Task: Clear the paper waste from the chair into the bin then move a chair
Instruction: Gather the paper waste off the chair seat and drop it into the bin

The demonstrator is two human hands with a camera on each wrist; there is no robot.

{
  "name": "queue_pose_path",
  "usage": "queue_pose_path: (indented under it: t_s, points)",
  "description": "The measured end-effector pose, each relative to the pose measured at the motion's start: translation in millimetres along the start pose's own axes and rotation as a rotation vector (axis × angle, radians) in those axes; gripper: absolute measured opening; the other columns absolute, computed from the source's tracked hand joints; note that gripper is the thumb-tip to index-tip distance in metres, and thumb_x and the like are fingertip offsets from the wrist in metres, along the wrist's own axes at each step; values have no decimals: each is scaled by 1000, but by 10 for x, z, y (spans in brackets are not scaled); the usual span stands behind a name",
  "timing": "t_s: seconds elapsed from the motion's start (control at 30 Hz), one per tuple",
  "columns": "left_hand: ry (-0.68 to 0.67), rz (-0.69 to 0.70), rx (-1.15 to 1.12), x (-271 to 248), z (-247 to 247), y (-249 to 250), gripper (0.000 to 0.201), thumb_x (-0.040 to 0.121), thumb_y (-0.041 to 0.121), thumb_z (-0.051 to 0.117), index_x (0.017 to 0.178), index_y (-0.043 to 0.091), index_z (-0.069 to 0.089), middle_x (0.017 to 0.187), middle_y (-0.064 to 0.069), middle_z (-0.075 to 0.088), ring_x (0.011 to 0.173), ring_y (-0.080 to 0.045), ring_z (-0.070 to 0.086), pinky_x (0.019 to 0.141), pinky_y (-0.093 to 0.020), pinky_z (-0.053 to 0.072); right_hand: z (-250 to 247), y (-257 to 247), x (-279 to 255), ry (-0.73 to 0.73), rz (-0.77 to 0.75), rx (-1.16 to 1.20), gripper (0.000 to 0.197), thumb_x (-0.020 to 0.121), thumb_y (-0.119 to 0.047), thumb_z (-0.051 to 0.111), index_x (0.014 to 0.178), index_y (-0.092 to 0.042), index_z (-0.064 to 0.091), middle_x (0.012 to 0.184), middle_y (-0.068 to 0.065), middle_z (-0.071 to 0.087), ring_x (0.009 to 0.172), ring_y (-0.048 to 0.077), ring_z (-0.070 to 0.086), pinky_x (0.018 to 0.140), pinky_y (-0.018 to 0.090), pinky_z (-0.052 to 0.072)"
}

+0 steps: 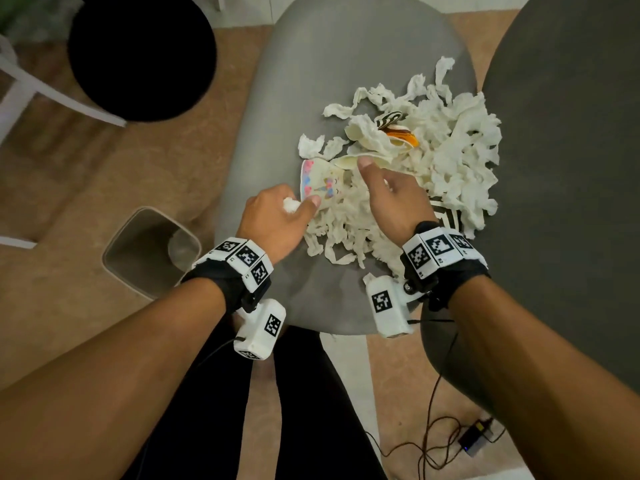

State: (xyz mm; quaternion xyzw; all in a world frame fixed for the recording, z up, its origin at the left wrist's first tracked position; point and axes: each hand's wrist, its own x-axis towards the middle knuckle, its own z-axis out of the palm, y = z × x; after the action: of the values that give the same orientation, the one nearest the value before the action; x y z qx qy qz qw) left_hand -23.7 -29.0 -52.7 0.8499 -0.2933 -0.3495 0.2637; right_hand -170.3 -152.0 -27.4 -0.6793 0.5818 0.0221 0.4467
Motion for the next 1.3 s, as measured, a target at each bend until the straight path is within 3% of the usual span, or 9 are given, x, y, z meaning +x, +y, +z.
queue_pose_path:
  t_s: [0.1,0.27,0.4,0.7,0.83,0.9,1.03,1.1,1.3]
  points:
    - [3,39,-4,-52,-12,-111,56,88,51,62,60,4,49,51,-12,54,52,-29,50,55,-37,46,92,2,-26,85,-85,-120,55,104,-51,30,64,-17,46,66,4,55,67,26,53,69,35,39]
    - [-101,27,-84,-88,-133,-382,35,95,40,53,73,14,61,54,1,60,54,-23,57,57,-31,49,371,42,-47,4,-104,-120,29,103,-27,41,115,-17,66,83,1,71,86,22,65,74,25,42]
    - [-68,-19,-131,-176,-326,-723,51,99,41,48,60,8,50,50,-1,54,51,-19,50,52,-23,38,757,-182,-231,9,-165,-149,52,105,-43,40,60,-17,42,53,0,45,53,18,44,52,31,29]
    - [219,-333,-213,-188,-867,-2186,35,97,31,46,69,14,56,74,-9,62,78,-32,56,69,-31,34,2364,-955,-576,-246,-238,-162,53,107,-41,35,56,-23,37,57,-2,45,70,27,51,70,38,42]
    - [193,-422,-418,-115,-1115,-2857,3,94,18,51,94,17,48,100,-6,59,92,-21,54,73,-23,40,3181,-1227,-493,-385,-84,-45,45,102,-45,32,98,-14,64,106,14,67,102,32,59,91,38,45]
    - [172,-447,-409,8,-1123,-3220,13,91,7,53,96,18,48,98,-3,54,89,-18,52,71,-14,42,3572,-1289,-375,-461,-6,-40,34,97,-39,38,106,-13,59,102,10,63,96,31,58,87,38,46]
    - [136,-461,-361,150,-884,-3975,59,81,25,47,136,5,41,135,-21,49,120,-32,54,104,-41,45,4248,-1205,-126,-502,-60,-180,33,85,-18,55,117,-11,59,95,8,65,87,28,64,75,35,51]
    - [139,-473,-349,101,-769,-4194,68,90,4,50,152,4,21,149,-24,38,132,-36,46,109,-44,40,4456,-1123,-64,-512,-87,-234,38,87,-12,60,125,-12,58,110,10,66,98,28,65,80,33,52]
    - [282,-371,-395,-51,-578,-4644,55,89,-11,44,140,8,44,147,-14,42,135,-28,45,112,-37,39,4880,-849,77,-581,-65,-242,68,94,-14,57,153,-14,24,126,4,57,105,22,62,91,37,51]
